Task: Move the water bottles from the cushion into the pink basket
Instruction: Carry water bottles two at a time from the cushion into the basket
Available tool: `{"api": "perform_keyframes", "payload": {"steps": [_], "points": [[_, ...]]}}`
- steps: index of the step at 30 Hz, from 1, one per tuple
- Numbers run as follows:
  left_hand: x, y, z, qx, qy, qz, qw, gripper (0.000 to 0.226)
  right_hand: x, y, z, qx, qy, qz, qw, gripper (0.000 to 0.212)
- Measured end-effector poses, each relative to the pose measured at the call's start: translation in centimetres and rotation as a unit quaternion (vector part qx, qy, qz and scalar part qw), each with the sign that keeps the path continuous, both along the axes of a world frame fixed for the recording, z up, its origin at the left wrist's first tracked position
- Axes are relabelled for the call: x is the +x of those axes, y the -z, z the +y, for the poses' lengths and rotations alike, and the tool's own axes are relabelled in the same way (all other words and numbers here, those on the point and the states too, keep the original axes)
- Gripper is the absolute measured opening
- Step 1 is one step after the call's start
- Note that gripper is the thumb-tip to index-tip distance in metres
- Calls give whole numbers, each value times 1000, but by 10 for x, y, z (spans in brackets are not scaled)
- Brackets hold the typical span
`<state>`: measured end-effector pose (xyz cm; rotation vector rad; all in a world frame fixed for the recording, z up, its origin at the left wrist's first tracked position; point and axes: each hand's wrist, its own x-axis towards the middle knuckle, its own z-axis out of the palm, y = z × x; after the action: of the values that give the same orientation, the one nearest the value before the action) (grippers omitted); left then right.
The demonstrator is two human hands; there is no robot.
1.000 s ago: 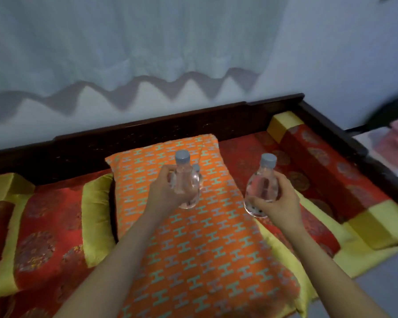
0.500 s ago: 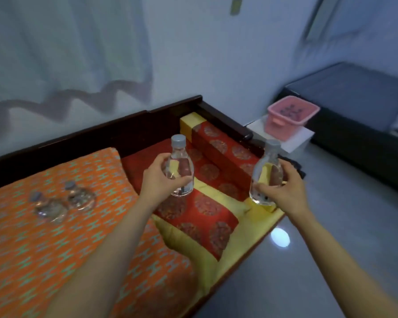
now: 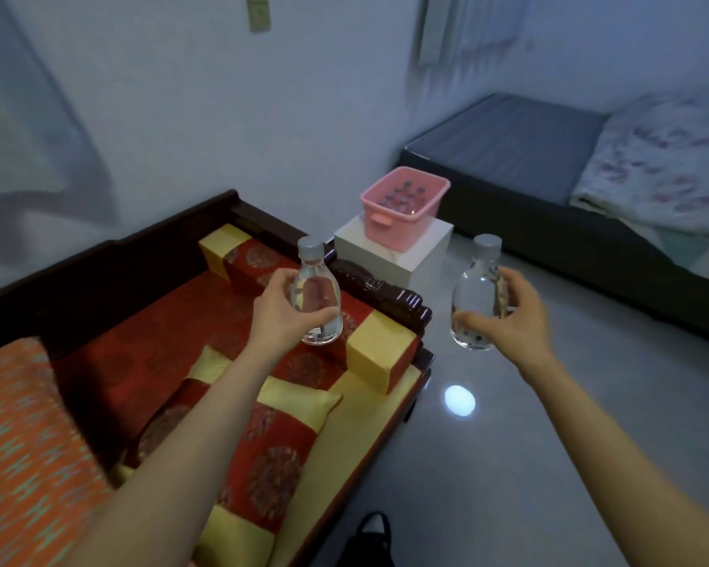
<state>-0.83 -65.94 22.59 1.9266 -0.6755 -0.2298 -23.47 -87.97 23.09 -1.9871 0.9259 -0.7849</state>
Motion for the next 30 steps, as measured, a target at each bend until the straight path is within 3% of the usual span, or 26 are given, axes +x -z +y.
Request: {"api": "perform_keyframes", "payload": {"steps": [8,21,27,30], "points": [[22,12,-166,-6,45,18,999,67,4,-2,-133,4,17,-38,999,75],[46,12,-431,3,95,54,994,70,19,-15,-373,19,49,-17,998,78],[67,29,-537,-9,82,82,993,77,52,1,-496,48,-6,-13,999,75],[85,39,-591,-10,29,87,996,81,82,-2,-566,47,-55,-5,997,75]]}}
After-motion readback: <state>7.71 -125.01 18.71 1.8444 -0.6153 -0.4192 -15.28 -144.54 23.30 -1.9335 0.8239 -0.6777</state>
